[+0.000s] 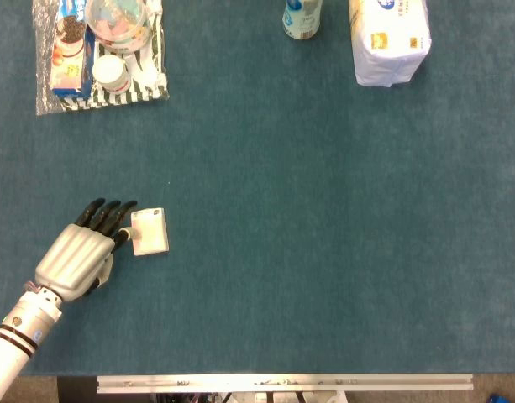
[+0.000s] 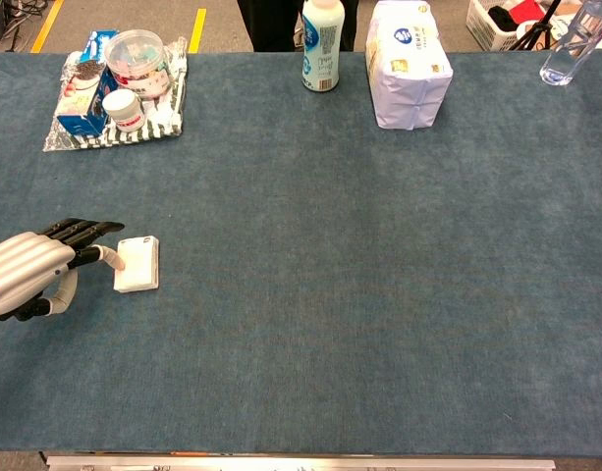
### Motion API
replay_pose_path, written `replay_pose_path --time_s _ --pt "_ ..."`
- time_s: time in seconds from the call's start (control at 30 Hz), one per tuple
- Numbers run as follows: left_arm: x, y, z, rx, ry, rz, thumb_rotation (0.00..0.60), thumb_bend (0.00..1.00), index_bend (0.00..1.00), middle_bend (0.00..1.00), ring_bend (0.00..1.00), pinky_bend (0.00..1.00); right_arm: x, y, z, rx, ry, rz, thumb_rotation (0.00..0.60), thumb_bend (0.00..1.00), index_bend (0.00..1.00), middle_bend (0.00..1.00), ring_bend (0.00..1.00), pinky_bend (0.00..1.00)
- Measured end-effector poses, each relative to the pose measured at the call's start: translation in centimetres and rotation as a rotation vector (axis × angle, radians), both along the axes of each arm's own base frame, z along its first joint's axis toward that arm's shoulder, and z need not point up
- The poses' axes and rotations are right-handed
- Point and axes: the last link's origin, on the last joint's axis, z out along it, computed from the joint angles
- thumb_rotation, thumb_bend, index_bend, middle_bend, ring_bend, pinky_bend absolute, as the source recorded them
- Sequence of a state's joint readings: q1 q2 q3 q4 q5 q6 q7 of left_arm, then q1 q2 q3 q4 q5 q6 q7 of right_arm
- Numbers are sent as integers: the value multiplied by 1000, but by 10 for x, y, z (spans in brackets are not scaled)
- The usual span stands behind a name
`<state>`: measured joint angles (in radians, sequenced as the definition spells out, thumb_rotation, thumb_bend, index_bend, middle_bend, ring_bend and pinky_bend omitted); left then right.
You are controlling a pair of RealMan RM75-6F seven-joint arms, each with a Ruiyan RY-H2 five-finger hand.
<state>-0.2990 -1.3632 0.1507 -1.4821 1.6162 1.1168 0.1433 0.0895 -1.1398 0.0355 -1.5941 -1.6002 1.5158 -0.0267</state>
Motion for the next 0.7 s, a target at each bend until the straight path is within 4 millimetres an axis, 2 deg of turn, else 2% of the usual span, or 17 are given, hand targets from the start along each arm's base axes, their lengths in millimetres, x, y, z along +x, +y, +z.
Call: replay_pose_path --time_s 0.27,0.57,0.7 --pt "0 -3 -5 -17 4 7 600 935 276 0 0 0 0 0 1 -2 -2 0 600 61 585 530 335 206" --pt "16 -2 -1 -2 -35 -46 600 935 275 0 0 0 0 0 0 1 2 -2 600 62 585 531 335 206" --pt "16 -5 -4 -12 -31 -46 600 935 276 0 0 0 0 0 0 3 2 -2 600 61 585 531 335 206"
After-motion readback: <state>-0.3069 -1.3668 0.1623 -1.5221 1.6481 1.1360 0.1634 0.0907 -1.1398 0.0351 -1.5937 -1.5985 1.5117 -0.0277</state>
